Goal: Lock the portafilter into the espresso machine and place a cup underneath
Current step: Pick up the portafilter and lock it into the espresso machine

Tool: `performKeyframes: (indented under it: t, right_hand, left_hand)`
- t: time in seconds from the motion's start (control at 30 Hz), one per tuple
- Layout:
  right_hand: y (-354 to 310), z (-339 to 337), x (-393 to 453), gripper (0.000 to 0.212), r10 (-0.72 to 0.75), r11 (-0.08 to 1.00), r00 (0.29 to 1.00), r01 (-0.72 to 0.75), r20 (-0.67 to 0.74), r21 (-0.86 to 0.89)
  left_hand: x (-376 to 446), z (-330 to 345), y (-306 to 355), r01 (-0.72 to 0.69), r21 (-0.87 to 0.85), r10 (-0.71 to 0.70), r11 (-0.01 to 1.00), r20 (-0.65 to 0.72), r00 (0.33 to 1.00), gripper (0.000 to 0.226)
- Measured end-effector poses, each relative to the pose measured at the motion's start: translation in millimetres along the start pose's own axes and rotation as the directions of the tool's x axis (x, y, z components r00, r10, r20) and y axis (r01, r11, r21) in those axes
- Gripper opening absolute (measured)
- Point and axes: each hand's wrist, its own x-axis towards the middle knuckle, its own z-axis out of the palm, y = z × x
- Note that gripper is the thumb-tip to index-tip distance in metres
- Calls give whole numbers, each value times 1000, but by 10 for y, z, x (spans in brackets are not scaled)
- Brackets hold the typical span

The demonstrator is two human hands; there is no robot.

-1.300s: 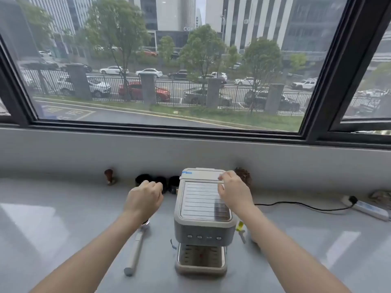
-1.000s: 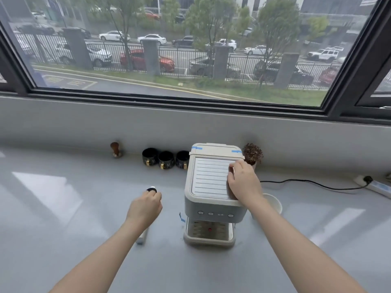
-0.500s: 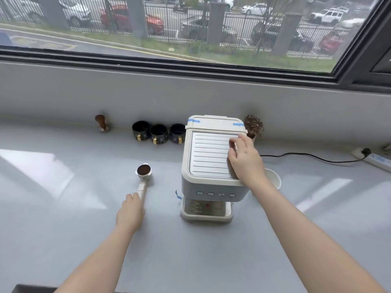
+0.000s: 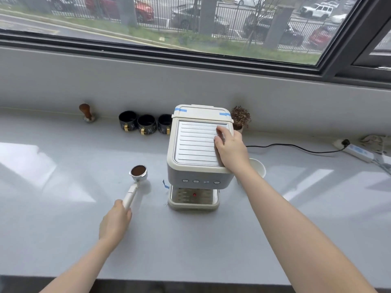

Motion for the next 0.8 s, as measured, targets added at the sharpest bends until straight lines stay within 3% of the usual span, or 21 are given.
performKeyframes:
  t: [0.27, 0.8]
  right_hand:
    - [-17, -96, -118, 47, -2, 1000, 999, 2, 37, 3]
    - [-18, -37, -58, 47, 21, 997, 999, -18, 37, -70]
  left_hand:
    - [-789, 114, 12, -254, 76, 245, 964, 112, 963, 13]
    - [-889, -11, 815, -377, -74, 378, 923, -2, 926, 16]
